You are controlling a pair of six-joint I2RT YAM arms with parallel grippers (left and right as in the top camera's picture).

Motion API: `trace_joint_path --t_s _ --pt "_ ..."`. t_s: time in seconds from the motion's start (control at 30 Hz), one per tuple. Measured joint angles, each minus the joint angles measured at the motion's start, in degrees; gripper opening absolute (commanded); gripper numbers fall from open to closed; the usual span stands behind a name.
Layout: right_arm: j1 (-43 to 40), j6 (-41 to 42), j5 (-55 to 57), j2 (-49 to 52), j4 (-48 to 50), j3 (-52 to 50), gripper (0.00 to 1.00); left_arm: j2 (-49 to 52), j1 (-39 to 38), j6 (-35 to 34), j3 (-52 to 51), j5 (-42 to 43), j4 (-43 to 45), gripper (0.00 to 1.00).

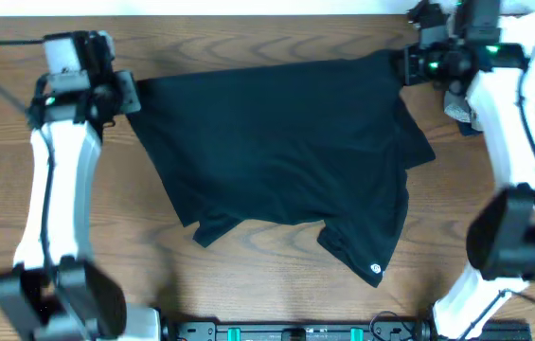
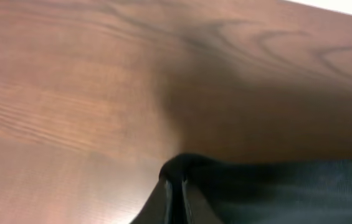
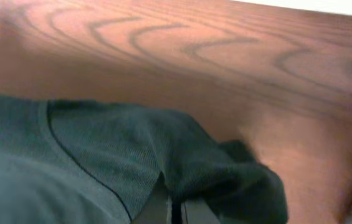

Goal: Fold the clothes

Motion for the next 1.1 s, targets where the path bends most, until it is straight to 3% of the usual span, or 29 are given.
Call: trace_joint_path --t_s 0.23,0.57,0.63,0.67,0.7,0.73,0.77,0.83,0.97,1.1 --pt "2.32 0.74 0.68 11.69 17.42 -0.04 0.01 15.19 -0.59 0.17 -0.04 0.0 18.91 0.06" --pt "5.79 4.76 5.27 23.19 45.2 -0.07 0.01 28.83 -3.28 0.17 -0.07 -0.02 42.75 0.07" --pt "6.45 5.92 7.02 25.22 50.58 0.0 0.03 30.08 -3.56 0.31 -0.07 -0.04 46.73 0.16" --pt "6.75 6.58 7.87 26.32 53.55 -0.04 0.05 30.67 -3.72 0.46 -0.07 -0.07 48.41 0.26" --pt "6.91 7.23 8.81 27.17 55.84 -0.04 0.13 30.91 -3.78 0.46 -0.07 -0.07 49.68 0.47" --pt "7.08 8.11 9.66 27.85 57.68 -0.04 0.3 30.99 -3.82 0.52 -0.07 -0.11 50.73 0.74" --pt "7.3 8.59 10.75 28.41 58.97 -0.04 0.59 31.04 -3.87 0.31 -0.07 -0.24 51.89 0.95" --pt "7.37 9.51 12.63 28.81 61.07 -0.09 0.99 31.04 -3.87 0.2 -0.04 -0.26 53.72 0.98" --pt "7.34 10.4 14.73 28.79 63.78 0.02 0.99 31.04 -3.87 0.15 -0.04 -0.44 53.22 0.98" --pt "6.84 10.75 14.84 28.24 57.81 0.02 0.99 30.67 -3.87 0.13 -0.07 -0.46 46.88 0.98"
